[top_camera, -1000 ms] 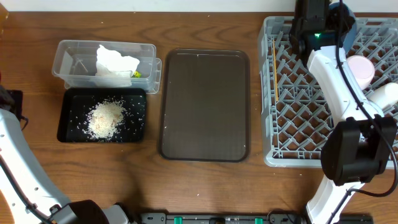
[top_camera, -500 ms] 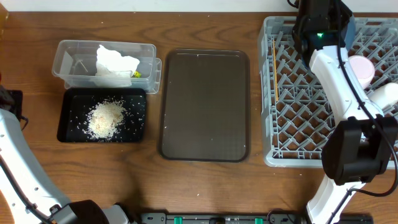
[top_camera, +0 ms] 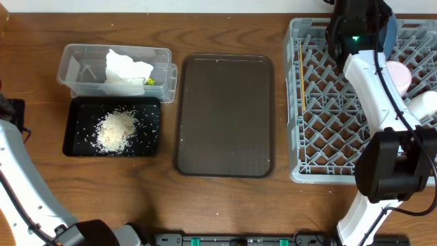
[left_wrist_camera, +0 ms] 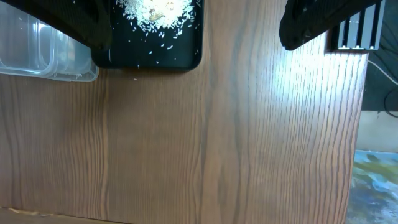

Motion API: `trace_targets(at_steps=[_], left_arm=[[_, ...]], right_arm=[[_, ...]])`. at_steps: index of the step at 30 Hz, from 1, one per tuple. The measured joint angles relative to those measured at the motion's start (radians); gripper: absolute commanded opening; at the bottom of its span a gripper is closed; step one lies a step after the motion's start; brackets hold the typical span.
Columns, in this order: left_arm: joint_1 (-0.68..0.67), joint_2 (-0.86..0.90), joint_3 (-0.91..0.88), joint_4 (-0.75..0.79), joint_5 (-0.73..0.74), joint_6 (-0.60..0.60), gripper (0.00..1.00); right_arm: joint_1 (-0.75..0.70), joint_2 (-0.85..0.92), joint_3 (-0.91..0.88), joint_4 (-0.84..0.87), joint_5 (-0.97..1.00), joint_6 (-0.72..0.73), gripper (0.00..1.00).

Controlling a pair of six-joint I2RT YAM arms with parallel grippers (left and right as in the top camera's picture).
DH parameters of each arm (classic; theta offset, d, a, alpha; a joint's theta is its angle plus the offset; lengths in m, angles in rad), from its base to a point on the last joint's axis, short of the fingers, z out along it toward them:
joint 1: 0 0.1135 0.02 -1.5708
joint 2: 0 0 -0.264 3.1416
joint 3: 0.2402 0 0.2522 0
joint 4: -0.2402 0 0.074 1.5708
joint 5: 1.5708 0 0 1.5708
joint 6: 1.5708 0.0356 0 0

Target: Sort waste into correct bins and load items into the dishwasher rack

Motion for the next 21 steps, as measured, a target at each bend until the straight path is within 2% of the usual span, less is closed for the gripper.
trace_targets(at_steps=[5,11,15,18,21], left_arm=[[0.000,0.000,0.000,0.000,0.000,0.000,0.89],[0.000,0.000,0.000,0.000,0.000,0.000,0.89],[0.000,0.000,0.000,0.000,0.000,0.000,0.89],[0.000,0.000,0.000,0.000,0.000,0.000,0.89],[0.000,0.000,0.000,0.000,0.000,0.000,0.89]], right_arm=[[0.018,0.000,0.003,-0.077,-0.003,0.046,0.02],[0.043,-0.026,0.026,-0.230,-0.028,0.167,0.04],[0.044,-0.033,0.027,-0.243,-0.039,0.253,0.05],[0.048,-0.033,0.027,-0.244,-0.041,0.335,0.11],[0.063,-0.035,0.026,-0.261,-0.053,0.457,0.23]])
